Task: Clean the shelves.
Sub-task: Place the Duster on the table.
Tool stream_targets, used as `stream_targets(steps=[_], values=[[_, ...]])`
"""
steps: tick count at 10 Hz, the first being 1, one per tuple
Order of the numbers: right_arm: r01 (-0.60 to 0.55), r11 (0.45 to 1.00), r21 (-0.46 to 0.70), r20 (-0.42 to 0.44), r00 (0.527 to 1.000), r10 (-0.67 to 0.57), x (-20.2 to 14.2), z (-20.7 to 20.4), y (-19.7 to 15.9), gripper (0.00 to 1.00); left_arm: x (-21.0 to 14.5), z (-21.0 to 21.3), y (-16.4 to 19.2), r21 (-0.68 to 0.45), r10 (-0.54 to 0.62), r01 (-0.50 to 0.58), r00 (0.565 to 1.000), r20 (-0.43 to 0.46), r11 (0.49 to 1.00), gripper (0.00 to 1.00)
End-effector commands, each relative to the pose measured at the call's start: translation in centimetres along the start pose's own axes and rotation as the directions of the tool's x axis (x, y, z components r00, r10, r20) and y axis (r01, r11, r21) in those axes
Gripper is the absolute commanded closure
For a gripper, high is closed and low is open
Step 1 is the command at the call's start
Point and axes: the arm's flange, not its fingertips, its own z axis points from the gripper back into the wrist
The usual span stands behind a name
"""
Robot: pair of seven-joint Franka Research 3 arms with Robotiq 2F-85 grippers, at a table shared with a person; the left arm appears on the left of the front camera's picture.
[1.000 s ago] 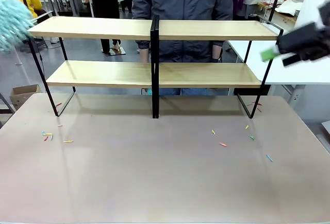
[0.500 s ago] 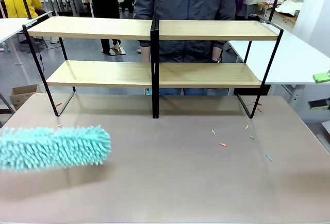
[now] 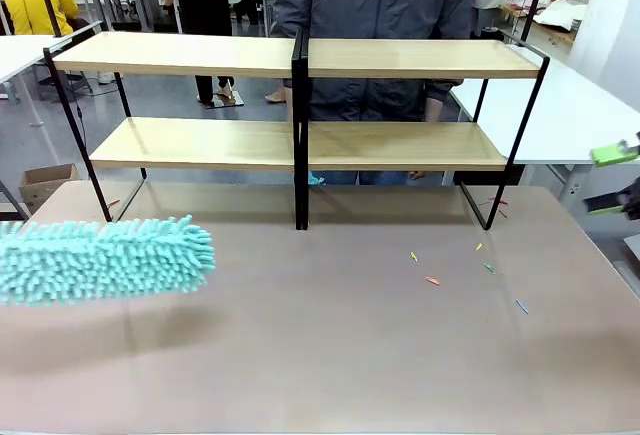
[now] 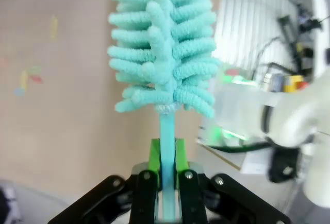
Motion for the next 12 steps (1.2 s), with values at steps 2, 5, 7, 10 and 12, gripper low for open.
stream_targets(steps=[2, 5, 7, 10, 12], values=[[0.257, 0.941, 0.218, -0.140, 0.963, -0.231, 1.5, -3.4, -11.0, 0.00, 5.3, -5.2, 5.6, 0.205, -0.177, 0.179, 0.984, -0.030, 0.962, 0.88], [0.267, 0.943, 0.198, -0.148, 0.959, -0.241, -0.3, -4.7, -11.7, 0.00, 5.9, -7.6, 6.5, 0.200, -0.218, 0.224, 0.974, -0.052, 0.954, 0.88], [0.267, 0.943, 0.198, -0.148, 0.959, -0.241, -0.3, -4.7, -11.7, 0.00, 5.4, -7.3, 6.5, 0.206, -0.207, 0.205, 0.978, -0.014, 0.957, 0.88], [0.267, 0.943, 0.198, -0.148, 0.959, -0.241, -0.3, -4.7, -11.7, 0.00, 5.1, -7.3, 6.6, 0.175, -0.185, 0.179, 0.983, 0.016, 0.968, 0.30], [0.284, 0.941, 0.183, -0.154, 0.954, -0.258, 0.1, -4.6, -12.1, 0.00, 4.2, -5.6, 6.3, 0.185, -0.135, 0.113, 0.985, 0.110, 0.976, 0.00]])
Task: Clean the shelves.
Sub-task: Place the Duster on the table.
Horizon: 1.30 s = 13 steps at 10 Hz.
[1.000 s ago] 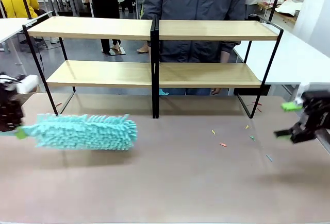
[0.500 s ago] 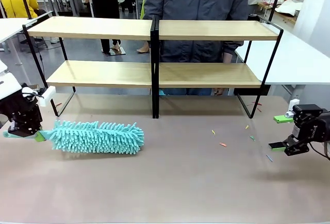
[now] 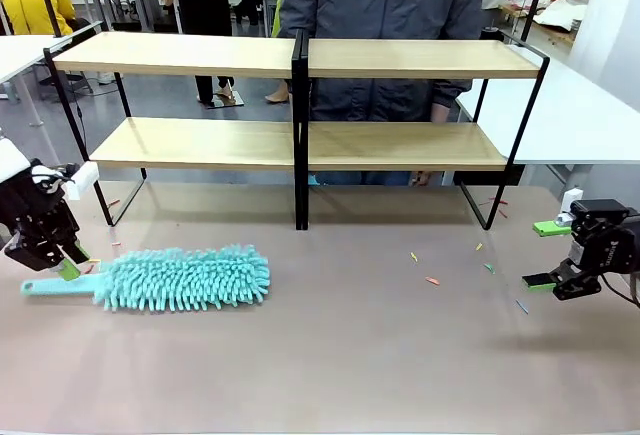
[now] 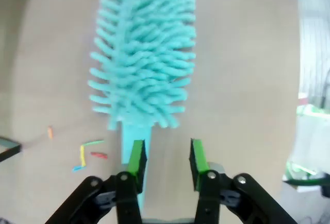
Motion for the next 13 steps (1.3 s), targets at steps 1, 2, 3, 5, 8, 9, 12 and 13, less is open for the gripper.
stream_targets(steps=[1, 2, 3, 5, 8, 9, 12, 13], values=[[-0.005, 1.000, 0.019, -0.008, 1.000, 0.006, -0.6, 0.0, 0.6, 0.00, -1.5, 2.8, -0.8, -0.027, 0.065, -0.063, 0.991, 0.114, 0.998, 0.00], [-0.037, 0.996, 0.082, -0.011, 0.999, 0.038, -1.2, -0.1, 1.7, 0.00, -2.4, 5.0, -2.0, -0.121, 0.154, -0.138, 0.978, 0.142, 0.983, 0.05], [-0.082, 0.988, 0.127, -0.012, 0.996, 0.084, -2.2, -0.2, 3.6, 0.00, -3.9, 7.8, -3.2, -0.227, 0.290, -0.248, 0.940, 0.178, 0.942, 0.35], [-0.162, 0.970, 0.179, 0.008, 0.987, 0.163, -4.2, -0.2, 7.3, 0.00, -5.2, 12.3, -3.7, -0.555, 0.598, -0.326, 0.678, 0.427, 0.765, 0.35], [-0.296, 0.949, 0.111, 0.027, 0.955, 0.295, -6.3, 0.5, 11.8, 0.00, -5.9, 14.9, -4.4, -0.732, 0.762, -0.222, 0.274, 0.587, 0.644, 0.35], [-0.334, 0.940, 0.075, 0.035, 0.943, 0.332, -6.7, 0.8, 12.5, 0.00, -6.3, 15.6, -3.9, -0.733, 0.779, -0.280, 0.108, 0.617, 0.620, 0.35], [-0.430, 0.901, 0.061, 0.131, 0.898, 0.419, -7.5, 2.7, 13.3, 0.00, -7.9, 16.8, -3.2, -0.772, 0.793, -0.255, -0.027, 0.608, 0.583, 0.35], [-0.370, 0.926, 0.077, 0.053, 0.929, 0.366, -6.3, 2.4, 13.9, 0.00, -8.8, 16.1, -3.2, -0.759, 0.805, -0.270, 0.220, 0.551, 0.593, 0.35]])
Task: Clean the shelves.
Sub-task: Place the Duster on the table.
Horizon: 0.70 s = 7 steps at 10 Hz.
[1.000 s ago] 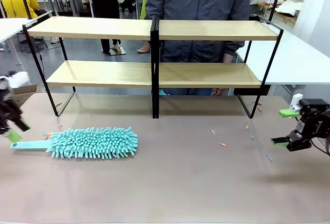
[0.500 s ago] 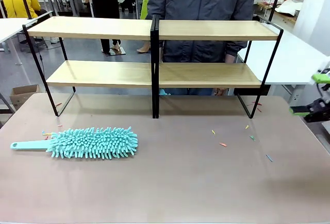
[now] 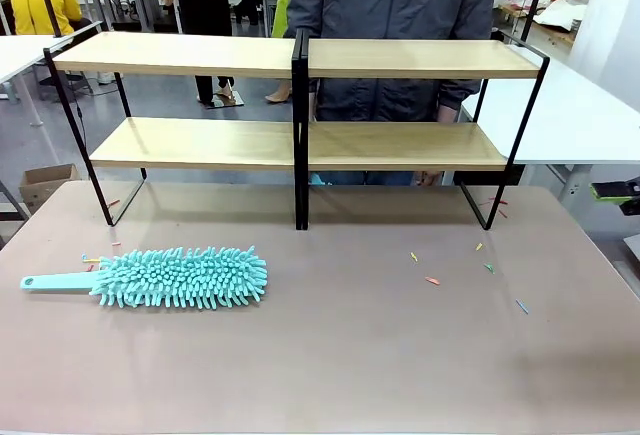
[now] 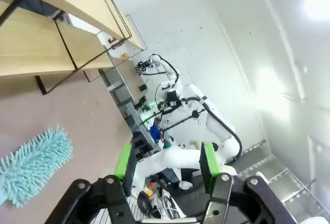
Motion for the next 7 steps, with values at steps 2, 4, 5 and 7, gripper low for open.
stream_targets(steps=[2, 4, 5, 7], values=[[0.019, 1.000, 0.006, -0.027, 0.999, -0.018, 0.2, -0.7, -0.4, 0.00, -0.5, -0.9, -0.2, 0.005, -0.045, 0.047, 0.989, -0.141, 0.999, 0.35], [0.019, 1.000, 0.006, -0.027, 0.999, -0.018, 0.2, -0.7, -0.4, 0.00, 0.1, -0.9, 1.2, 0.050, 0.030, -0.023, 0.989, -0.144, 0.998, 0.00], [0.019, 1.000, 0.006, -0.027, 0.999, -0.018, 0.2, -0.7, -0.4, 0.00, 0.3, -0.8, 1.4, 0.053, 0.070, -0.063, 0.987, -0.144, 0.997, 0.00], [0.019, 1.000, 0.006, -0.027, 0.999, -0.018, 0.2, -0.7, -0.4, 0.00, 0.7, -1.0, 2.0, 0.095, 0.128, -0.115, 0.982, -0.138, 0.989, 0.00]])
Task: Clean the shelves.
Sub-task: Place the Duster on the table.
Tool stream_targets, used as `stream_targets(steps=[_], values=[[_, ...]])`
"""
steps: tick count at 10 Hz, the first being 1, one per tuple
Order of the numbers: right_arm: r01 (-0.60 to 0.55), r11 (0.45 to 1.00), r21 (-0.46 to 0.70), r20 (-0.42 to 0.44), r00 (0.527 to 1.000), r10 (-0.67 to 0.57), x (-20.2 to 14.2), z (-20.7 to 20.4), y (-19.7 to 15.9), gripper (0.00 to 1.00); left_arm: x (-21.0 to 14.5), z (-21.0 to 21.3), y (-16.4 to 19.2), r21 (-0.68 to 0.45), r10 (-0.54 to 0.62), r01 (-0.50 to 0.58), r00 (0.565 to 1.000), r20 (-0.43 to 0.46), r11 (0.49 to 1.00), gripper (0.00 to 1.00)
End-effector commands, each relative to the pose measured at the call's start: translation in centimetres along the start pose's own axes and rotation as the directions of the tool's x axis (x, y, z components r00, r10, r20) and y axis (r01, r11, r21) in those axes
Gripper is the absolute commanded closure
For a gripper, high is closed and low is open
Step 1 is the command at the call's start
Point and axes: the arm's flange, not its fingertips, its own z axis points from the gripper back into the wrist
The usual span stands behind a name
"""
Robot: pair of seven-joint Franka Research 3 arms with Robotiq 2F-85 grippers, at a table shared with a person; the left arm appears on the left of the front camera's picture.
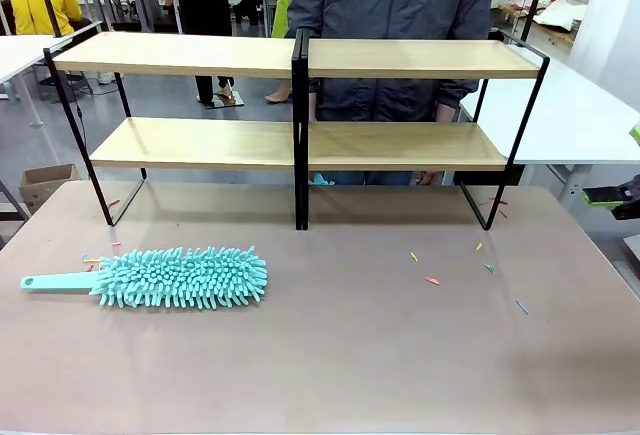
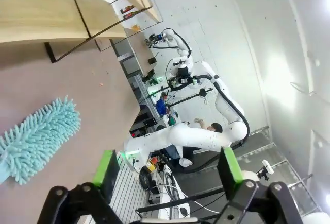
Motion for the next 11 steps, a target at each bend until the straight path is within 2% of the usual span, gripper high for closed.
stream_targets(steps=[1, 2, 11], values=[[0.000, 1.000, 0.005, -0.007, 1.000, 0.000, 0.0, -0.1, 0.2, 0.00, 1.1, -0.4, 0.4, 0.069, 0.088, -0.088, 0.996, 0.010, 0.994, 0.00], [0.000, 1.000, 0.005, -0.007, 1.000, 0.000, 0.0, -0.1, 0.2, 0.00, 0.0, 0.0, 0.0, 0.000, 0.000, 0.000, 1.000, 0.000, 1.000, 0.00], [0.000, 1.000, 0.005, -0.007, 1.000, 0.000, 0.0, -0.1, 0.2, 0.00, 0.0, 0.0, 0.0, 0.000, 0.000, 0.000, 1.000, 0.000, 1.000, 0.00]])
